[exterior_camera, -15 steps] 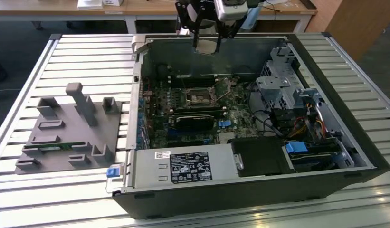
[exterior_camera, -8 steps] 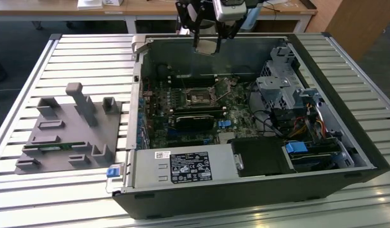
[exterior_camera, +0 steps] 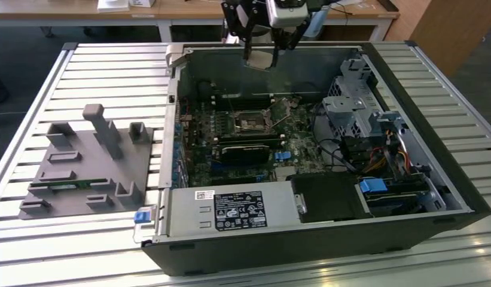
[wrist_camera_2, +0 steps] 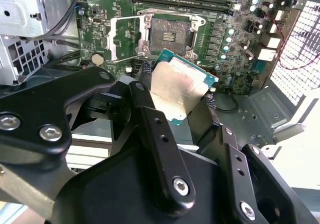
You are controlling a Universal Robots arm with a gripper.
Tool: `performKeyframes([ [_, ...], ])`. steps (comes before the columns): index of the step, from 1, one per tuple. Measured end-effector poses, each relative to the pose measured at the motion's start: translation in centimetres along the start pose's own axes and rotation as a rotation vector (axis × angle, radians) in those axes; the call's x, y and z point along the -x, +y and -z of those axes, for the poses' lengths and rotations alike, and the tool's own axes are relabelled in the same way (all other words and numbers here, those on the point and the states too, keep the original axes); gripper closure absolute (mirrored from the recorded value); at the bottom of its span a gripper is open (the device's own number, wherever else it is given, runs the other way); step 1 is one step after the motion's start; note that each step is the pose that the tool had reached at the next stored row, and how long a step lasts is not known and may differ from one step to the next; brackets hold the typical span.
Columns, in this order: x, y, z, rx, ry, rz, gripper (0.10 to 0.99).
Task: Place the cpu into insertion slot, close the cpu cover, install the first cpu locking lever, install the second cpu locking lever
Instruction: 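Place the cpu into insertion slot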
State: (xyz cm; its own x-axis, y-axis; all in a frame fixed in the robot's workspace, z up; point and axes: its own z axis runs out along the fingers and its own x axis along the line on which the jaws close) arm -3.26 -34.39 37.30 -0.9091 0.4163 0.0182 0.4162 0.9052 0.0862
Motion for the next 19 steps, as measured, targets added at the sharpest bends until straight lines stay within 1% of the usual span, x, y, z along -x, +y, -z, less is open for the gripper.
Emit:
performKeyframes([
  [12, 0.00, -0.01, -0.20, -0.004, -0.0085, -0.069, 0.549],
  [19, 0.00, -0.02, -0.30, -0.005, -0.0114, -0.100, 0.549],
])
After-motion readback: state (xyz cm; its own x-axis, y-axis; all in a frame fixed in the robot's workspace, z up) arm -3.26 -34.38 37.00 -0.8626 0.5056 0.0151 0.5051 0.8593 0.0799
